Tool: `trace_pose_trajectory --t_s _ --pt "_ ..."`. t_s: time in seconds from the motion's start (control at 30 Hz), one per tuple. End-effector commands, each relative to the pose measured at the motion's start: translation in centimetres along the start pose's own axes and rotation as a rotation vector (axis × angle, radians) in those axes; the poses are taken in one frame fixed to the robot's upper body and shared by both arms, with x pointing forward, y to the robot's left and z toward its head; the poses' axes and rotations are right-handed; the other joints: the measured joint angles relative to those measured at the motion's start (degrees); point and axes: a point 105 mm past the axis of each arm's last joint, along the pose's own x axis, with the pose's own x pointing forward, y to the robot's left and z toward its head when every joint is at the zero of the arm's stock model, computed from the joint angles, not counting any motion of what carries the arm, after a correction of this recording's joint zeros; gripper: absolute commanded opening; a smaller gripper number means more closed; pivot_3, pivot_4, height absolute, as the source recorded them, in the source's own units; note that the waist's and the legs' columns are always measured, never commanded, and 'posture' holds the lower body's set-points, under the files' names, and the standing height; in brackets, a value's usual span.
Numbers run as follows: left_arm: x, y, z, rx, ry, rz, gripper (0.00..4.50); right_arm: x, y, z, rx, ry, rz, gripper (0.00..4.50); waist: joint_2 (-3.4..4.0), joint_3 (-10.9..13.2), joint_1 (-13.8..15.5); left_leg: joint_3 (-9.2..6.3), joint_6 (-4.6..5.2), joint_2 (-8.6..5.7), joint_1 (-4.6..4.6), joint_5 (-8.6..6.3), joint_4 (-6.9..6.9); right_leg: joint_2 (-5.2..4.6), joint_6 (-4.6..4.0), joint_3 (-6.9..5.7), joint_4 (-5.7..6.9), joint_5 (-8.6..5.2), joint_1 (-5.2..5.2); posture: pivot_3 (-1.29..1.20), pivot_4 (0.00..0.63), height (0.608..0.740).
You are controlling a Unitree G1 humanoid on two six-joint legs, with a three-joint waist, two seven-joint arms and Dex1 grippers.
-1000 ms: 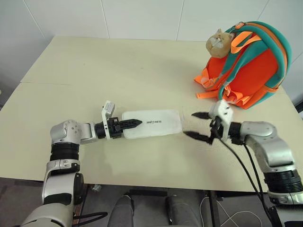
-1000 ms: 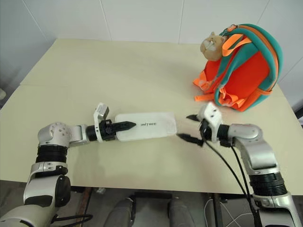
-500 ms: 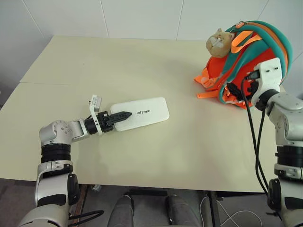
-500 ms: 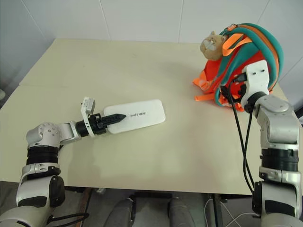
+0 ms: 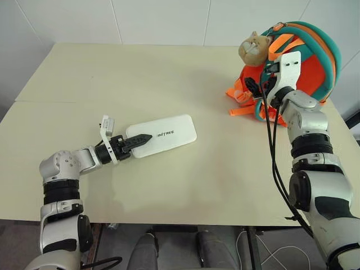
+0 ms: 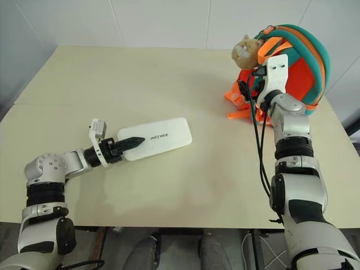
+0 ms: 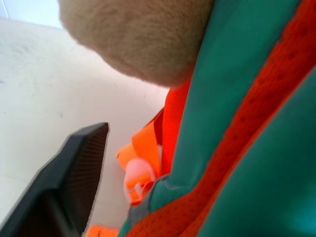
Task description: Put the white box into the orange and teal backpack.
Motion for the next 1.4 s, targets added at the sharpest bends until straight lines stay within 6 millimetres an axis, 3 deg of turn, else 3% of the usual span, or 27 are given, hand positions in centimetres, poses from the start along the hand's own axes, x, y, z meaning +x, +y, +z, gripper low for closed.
trace_pose_trajectory --t_s 0.03,0.2,0.3,0.33,0.5,0.63,0.83,0.93,1.03,1.2,1.4 --pt "-0.5 -0.4 0.3 0.023 -0.038 0.008 1.22 0.2 0.2 1.1 -0.037 -0.075 0.024 2.91 0.0 0.0 -0.28 0.0 0.0 0.0 0.0 0.0 0.02 0.0 0.0 0.0 0.01 0.0 0.01 0.0 0.15 0.74" --pt "-0.8 -0.4 0.8 0.01 -0.083 0.011 1.22 0.1 1.4 1.4 -0.023 -0.095 0.13 1.12 0.0 0.0 -0.95 -0.01 -0.05 0.0 0.01 0.03 0.09 0.01 0.0 0.0 0.13 0.0 0.02 0.0 0.15 0.74" --pt "-1.3 -0.2 1.3 0.024 -0.104 0.025 1.22 -2.1 5.7 5.6 0.226 -0.295 0.532 0.11 0.01 0.01 -1.44 -0.01 -0.07 0.01 0.01 0.04 0.09 0.04 0.01 0.01 0.13 0.01 0.04 0.0 0.15 0.74" --pt "-1.5 -0.1 1.4 0.025 -0.111 0.03 1.22 -3.3 6.7 6.5 0.267 -0.322 0.641 0.03 0.02 0.01 -1.41 -0.01 -0.07 0.06 0.02 0.04 0.08 0.08 0.02 0.01 0.14 0.01 0.04 0.0 0.15 0.74" --pt "-2.4 0.3 2.6 0.009 -0.171 0.05 1.22 -9.0 10.7 8.3 0.382 -0.247 1.001 0.03 0.03 0.02 -0.97 -0.1 -0.11 0.12 0.0 0.03 -0.05 0.09 -0.01 -0.08 0.13 -0.02 -0.04 0.0 0.15 0.74" --pt "-3.4 0.2 3.7 0.037 -0.217 0.059 1.22 -14.9 13.7 8.9 0.387 -0.111 1.287 0.03 0.04 0.03 -0.91 -0.1 -0.11 0.1 0.0 0.02 -0.06 0.07 -0.03 -0.07 0.09 -0.03 -0.04 0.0 0.15 0.74" --pt "-5.2 -0.9 3.4 0.15 -0.242 0.019 1.22 -19.1 14.3 7.9 0.415 0.031 1.396 0.03 0.01 0.03 -0.63 -0.07 -0.1 0.08 -0.02 0.0 -0.1 0.03 -0.04 -0.05 -0.07 -0.04 -0.03 0.0 0.15 0.74" --pt "-6.1 -1.8 3.3 0.226 -0.266 -0.017 1.22 -19.7 14.0 7.4 0.438 0.084 1.406 0.03 -0.01 0.04 -0.18 -0.04 -0.07 0.05 -0.03 -0.02 -0.07 -0.01 -0.04 -0.03 -0.11 -0.04 -0.02 0.0 0.15 0.74" --pt "-7.5 -4.4 3.7 0.292 -0.329 -0.15 1.22 -19.1 13.6 6.6 0.441 0.108 1.366 0.03 -0.04 0.05 0.38 -0.04 -0.07 0.07 -0.03 -0.02 -0.06 0.01 -0.05 -0.03 -0.11 -0.04 -0.04 0.0 0.15 0.74" --pt "-10.8 -6.8 4.3 0.404 -0.376 -0.181 1.22 -17.8 12.8 4.5 0.442 0.152 1.299 0.03 -0.08 0.04 0.57 0.0 -0.04 0.08 -0.03 -0.06 -0.09 0.0 -0.06 0.0 -0.21 -0.04 -0.03 0.0 0.15 0.74" --pt "-9.9 -9.5 4.3 0.584 -0.263 -0.199 1.22 -17.4 12.5 3.6 0.429 0.174 1.299 0.03 -0.13 0.06 1.24 0.0 -0.02 0.06 -0.05 -0.09 -0.1 -0.02 -0.08 -0.03 -0.29 -0.05 0.0 0.0 0.15 0.74"
